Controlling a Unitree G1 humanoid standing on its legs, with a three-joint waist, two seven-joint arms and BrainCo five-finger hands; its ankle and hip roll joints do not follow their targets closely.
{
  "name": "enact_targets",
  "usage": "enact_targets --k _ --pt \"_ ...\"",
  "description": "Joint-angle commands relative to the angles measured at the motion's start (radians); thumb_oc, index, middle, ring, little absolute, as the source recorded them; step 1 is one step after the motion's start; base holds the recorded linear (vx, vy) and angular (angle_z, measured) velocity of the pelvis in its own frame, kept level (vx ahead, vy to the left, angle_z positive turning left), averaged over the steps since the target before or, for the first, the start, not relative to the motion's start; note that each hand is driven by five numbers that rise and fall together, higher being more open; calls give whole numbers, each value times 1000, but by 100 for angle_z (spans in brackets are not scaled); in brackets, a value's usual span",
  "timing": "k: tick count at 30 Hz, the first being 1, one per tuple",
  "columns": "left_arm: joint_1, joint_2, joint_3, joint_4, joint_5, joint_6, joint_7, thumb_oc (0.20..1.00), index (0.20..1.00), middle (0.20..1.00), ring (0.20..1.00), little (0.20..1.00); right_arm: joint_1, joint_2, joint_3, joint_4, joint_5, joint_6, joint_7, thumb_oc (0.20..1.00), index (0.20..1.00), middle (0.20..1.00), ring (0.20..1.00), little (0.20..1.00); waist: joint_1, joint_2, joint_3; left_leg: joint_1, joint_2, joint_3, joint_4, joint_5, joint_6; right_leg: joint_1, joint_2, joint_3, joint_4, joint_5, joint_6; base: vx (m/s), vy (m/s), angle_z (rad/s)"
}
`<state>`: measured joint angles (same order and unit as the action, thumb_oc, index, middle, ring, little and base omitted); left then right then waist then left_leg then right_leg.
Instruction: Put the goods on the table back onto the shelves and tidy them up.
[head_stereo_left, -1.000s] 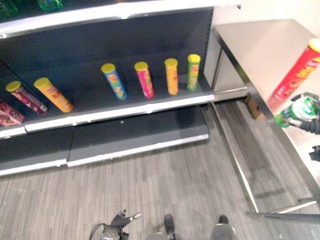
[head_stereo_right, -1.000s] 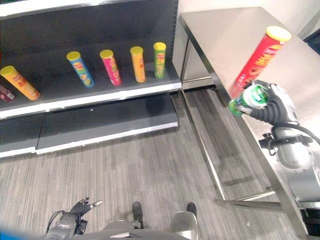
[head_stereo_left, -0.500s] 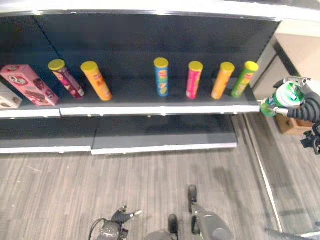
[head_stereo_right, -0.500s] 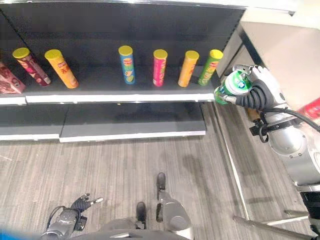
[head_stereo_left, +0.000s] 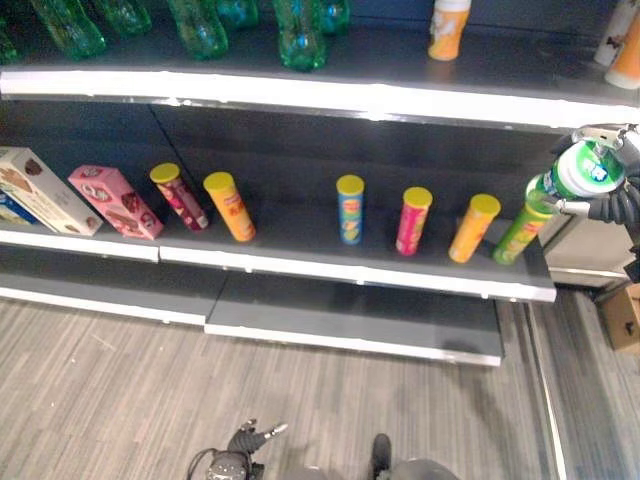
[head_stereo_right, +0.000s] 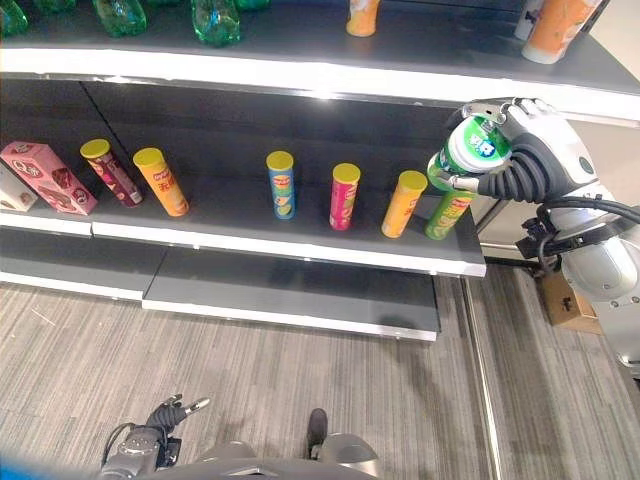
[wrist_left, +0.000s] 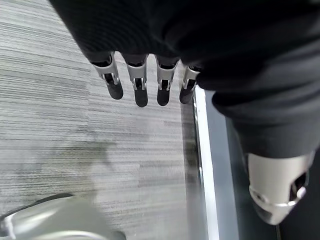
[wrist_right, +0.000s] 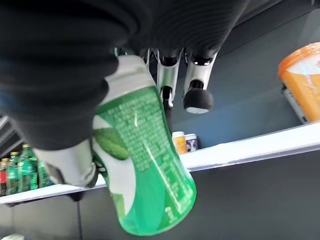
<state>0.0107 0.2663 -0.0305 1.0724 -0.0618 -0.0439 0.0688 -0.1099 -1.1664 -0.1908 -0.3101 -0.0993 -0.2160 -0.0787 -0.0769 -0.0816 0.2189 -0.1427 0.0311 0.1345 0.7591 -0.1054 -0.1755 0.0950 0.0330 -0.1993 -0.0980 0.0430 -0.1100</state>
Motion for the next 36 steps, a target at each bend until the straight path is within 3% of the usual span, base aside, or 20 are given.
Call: enact_targets --k 1,2,3,5,6,8,12,21,28,36 --pt "-17 45 -74 -53 -37 -19 5 1000 1000 1000 1000 1000 -23 -9 -70 19 61 -8 -23 200 200 200 200 200 4 -19 2 94 81 63 -268 10 62 39 -14 -16 11 -160 135 46 -42 22" --pt "-13 46 -75 -58 -37 -21 4 1000 1000 1000 1000 1000 -31 -8 -63 21 63 -8 -23 200 200 200 200 200 7 -24 -1 103 83 64 -330 -11 77 37 -23 -17 11 -158 138 92 -14 17" --pt "-1 50 -77 -63 -37 -25 1 1000 1000 1000 1000 1000 -54 -6 -46 26 71 -14 -25 200 200 200 200 200 18 -33 -10 127 76 34 -503 -25 96 29 -38 -10 11 -158 146 90 13 7" --pt "4 53 -81 -64 -40 -27 4 1000 1000 1000 1000 1000 -88 -5 -23 47 80 -18 -35 200 200 200 200 200 24 -28 -26 145 72 -22 -699 56 91 23 -35 -6 11 -168 147 61 21 -9" --pt "4 53 -81 -64 -40 -27 4 1000 1000 1000 1000 1000 -91 -5 -21 47 80 -19 -35 200 200 200 200 200 22 -29 -27 147 70 -23 -707 63 92 21 -37 -7 11 -168 147 97 79 -23" --pt "18 55 -95 -54 -21 -25 8 1000 1000 1000 1000 1000 -145 -3 17 95 64 -10 -62 200 200 200 200 200 25 -2 -54 198 67 -50 -846 101 78 28 -27 -5 11 -179 148 153 121 -21" --pt "38 56 -111 -49 -15 -23 5 1000 1000 1000 1000 1000 -254 -22 113 177 15 25 -89 200 200 200 200 200 40 14 -86 229 54 -31 -846 77 68 41 -40 -8 11 -174 155 117 120 -10" --pt "44 63 -117 -28 -56 -27 39 1000 1000 1000 1000 1000 -563 -62 383 414 -27 78 -148 200 200 200 200 200 82 2 -93 246 30 -26 -846 58 82 67 -74 -37 11 -164 174 60 72 10" --pt "55 74 -95 8 -121 -36 73 1000 1000 1000 1000 1000 -926 -88 710 721 -100 133 -168 200 200 200 200 200 122 -16 -98 243 15 -45 -846 53 91 75 -89 -67 11 -164 184 37 17 8" --pt "67 69 -83 33 -177 -38 67 1000 1000 1000 1000 1000 -1056 -30 813 893 -90 154 -165 200 200 200 200 200 142 -15 -100 232 7 -77 -846 56 92 82 -95 -98 11 -168 187 25 -5 12"
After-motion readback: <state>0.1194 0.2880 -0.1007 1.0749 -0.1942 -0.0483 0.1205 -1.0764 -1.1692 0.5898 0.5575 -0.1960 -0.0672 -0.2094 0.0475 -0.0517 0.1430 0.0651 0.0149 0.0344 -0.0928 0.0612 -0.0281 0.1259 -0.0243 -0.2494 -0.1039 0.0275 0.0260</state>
